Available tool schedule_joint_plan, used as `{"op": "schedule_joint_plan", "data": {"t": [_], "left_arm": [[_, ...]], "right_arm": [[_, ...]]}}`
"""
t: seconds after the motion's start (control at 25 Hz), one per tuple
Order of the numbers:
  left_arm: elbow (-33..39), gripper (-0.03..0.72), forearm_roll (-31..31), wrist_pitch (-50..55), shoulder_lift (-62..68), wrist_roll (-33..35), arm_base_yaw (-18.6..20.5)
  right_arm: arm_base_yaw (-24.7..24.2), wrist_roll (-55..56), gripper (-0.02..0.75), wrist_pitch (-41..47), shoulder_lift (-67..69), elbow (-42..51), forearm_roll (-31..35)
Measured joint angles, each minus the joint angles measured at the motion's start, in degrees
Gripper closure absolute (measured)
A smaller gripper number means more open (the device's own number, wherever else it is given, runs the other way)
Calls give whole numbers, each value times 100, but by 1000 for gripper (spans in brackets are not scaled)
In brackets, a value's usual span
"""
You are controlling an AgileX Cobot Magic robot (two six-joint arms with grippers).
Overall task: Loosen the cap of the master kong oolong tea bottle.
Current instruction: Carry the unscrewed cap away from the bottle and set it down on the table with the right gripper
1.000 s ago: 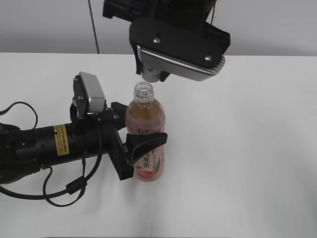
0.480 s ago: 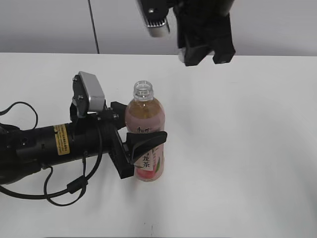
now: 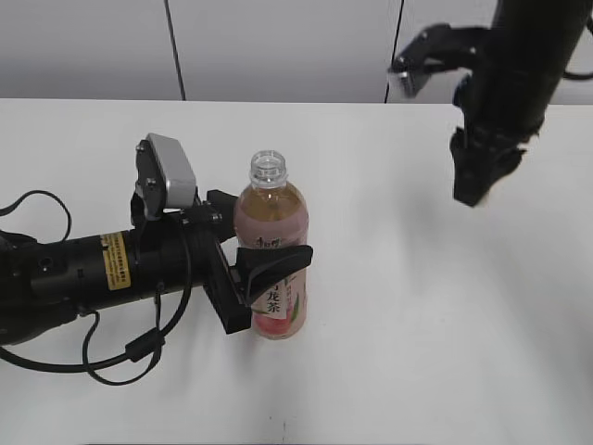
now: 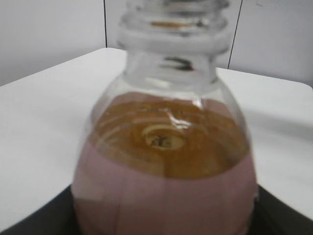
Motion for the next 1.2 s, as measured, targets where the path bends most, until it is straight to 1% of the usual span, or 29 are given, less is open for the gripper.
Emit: {"op": "schedule_joint_plan", "data": {"t": [0.08,0.12,0.28,0.4,0.48,0.64,0.76,0.84,0.88,0.92,1.04,1.08,1.12,1.2], "left_arm": [[0,261,-6,0,0,0,0],[0,261,-6,0,0,0,0],[0,261,-6,0,0,0,0],[0,261,0,0,0,0,0],[0,261,0,0,0,0,0],[0,261,0,0,0,0,0],[0,261,0,0,0,0,0],[0,261,0,0,0,0,0],[0,261,0,0,0,0,0],[0,261,0,0,0,0,0],[0,261,0,0,0,0,0],[0,261,0,0,0,0,0],[0,261,0,0,0,0,0],[0,261,0,0,0,0,0]], "right_arm": [[-155,433,468,-8,0,508,92],[-217,638,468,-154,0,809,104],[-277,1347,468,-1078,0,1830,-30],[-277,1803,468,-1712,-2,2368,-42],[-277,1989,468,-1963,6,2572,-42],[-277,2190,468,-2366,357,2622,-47],[-277,2213,465,-2443,707,2627,-47],[-277,2235,439,-2443,787,2632,-42],[-277,2257,407,-2450,799,2632,-20],[-277,2309,360,-2450,799,2613,-5],[-277,2743,183,-2389,799,2448,7],[-277,2906,141,-2291,799,2362,1],[-277,3035,125,-2160,799,2283,1],[-277,3267,137,-1864,705,2194,-4]]}}
